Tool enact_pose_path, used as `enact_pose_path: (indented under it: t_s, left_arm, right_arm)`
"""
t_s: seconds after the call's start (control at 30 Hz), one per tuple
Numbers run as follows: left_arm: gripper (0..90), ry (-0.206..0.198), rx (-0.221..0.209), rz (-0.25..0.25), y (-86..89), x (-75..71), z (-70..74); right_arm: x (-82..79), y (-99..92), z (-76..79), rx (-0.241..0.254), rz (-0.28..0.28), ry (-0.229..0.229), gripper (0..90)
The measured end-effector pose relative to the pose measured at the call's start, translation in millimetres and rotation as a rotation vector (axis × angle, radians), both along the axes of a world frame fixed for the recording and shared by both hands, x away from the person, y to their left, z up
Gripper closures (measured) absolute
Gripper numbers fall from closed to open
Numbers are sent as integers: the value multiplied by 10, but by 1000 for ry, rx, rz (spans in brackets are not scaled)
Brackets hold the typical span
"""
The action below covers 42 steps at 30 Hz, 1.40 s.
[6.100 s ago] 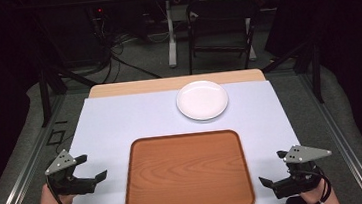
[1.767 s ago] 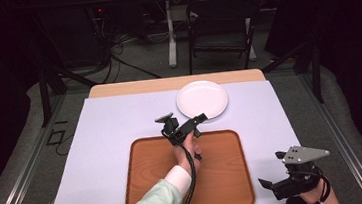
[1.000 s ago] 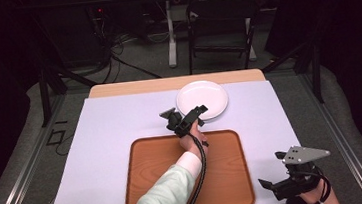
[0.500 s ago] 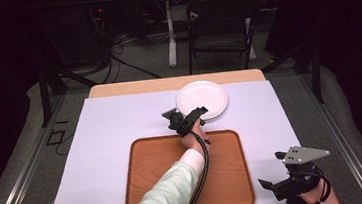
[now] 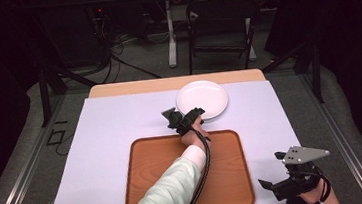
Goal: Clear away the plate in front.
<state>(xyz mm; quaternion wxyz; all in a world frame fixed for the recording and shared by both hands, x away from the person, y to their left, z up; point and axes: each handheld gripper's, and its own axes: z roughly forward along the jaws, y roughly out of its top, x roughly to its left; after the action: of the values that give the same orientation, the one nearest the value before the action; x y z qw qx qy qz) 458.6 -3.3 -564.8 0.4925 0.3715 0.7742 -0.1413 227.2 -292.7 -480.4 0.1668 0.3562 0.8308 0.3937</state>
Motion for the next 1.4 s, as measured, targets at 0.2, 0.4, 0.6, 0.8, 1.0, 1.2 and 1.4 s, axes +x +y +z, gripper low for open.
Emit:
enact_pose_path:
  t_s: [0.2,0.4,0.6,0.8,1.0,1.2,1.4]
  left_arm:
    - [474,14,13,39,14,50,-62]
    - [516,2,20,56,-30,60,-82]
    - [633,2,38,54,-40,72,-122]
    - [777,0,18,47,-7,83,-187]
    - [802,-18,0,20,50,131,-189]
    - [862,-115,96,-36,63,162,-31]
    - [869,-219,225,-106,85,182,104]
  right_arm:
    - [4,1,-2,-1,1,4,0]
    - [7,2,-3,-2,3,6,0]
    - [9,4,-4,-3,4,9,0]
    - [9,4,-4,-3,4,9,0]
    - [9,2,-5,-1,3,10,0]
    - [9,0,-5,-1,3,9,0]
    - [8,-2,-4,-2,2,7,0]
